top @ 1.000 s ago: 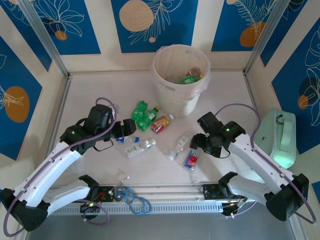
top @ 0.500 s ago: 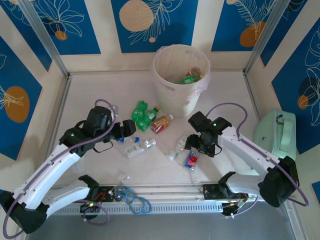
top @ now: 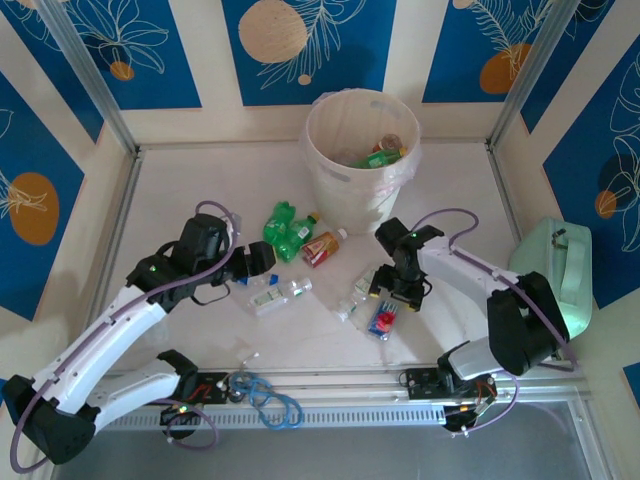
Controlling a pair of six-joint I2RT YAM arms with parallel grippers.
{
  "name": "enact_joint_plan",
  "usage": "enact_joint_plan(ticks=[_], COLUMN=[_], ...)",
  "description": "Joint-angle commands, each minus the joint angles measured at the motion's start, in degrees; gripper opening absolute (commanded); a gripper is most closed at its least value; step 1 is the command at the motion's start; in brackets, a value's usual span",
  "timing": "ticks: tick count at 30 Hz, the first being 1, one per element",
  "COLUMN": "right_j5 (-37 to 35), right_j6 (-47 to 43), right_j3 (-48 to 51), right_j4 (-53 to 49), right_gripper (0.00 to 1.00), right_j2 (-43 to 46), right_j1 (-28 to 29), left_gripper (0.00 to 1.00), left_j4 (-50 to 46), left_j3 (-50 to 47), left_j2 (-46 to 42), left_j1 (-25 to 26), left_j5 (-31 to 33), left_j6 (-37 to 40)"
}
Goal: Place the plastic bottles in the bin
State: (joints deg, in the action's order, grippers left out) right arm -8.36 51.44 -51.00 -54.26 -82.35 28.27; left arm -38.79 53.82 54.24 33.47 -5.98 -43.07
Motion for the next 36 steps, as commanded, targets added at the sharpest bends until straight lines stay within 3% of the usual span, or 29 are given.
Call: enact_joint_plan(ticks=[1, 7, 11, 18, 29, 36], right_j5=[0.0, 0.1, -0.6, -3.4, -1.6, -0.2], right_j6=[0.3, 0.9, 0.9, 1.1, 1.4, -0.5], right_j3=[-0.8, 0.8, -0.1, -1.7, -4.3, -13.5], right_j4=[0.1, 2.7, 3.4, 1.4, 0.9, 4.4], right_gripper=[0.73, 0.65, 0.55, 0.45, 0.43, 0.43], right_j2=[-1.6, -4.6, -6.5, -3.0, 11.3, 16.9], right_j1=[0.0, 0.6, 0.7, 1.7, 2.7, 7.7], left_gripper=[0.86, 0.86, 0.87, 0.89, 0.9, 0.9], left_j4=[1.5, 1.6, 0.9, 2.1, 3.5, 12.7], left_j3=[-0.5, -0.1, 0.7, 0.4, 2.8, 1.4], left_j2=[0.4, 0.8, 1.0, 1.0, 2.4, 1.7], left_j1=[-0.9, -1.1, -1.3, -1.9, -3.4, -4.9], left_j5=[-1.4, -1.2, -0.6, -0.6, -3.8, -13.3], left_j6=[0.0, 0.2, 0.4, -0.1, -0.3, -4.9])
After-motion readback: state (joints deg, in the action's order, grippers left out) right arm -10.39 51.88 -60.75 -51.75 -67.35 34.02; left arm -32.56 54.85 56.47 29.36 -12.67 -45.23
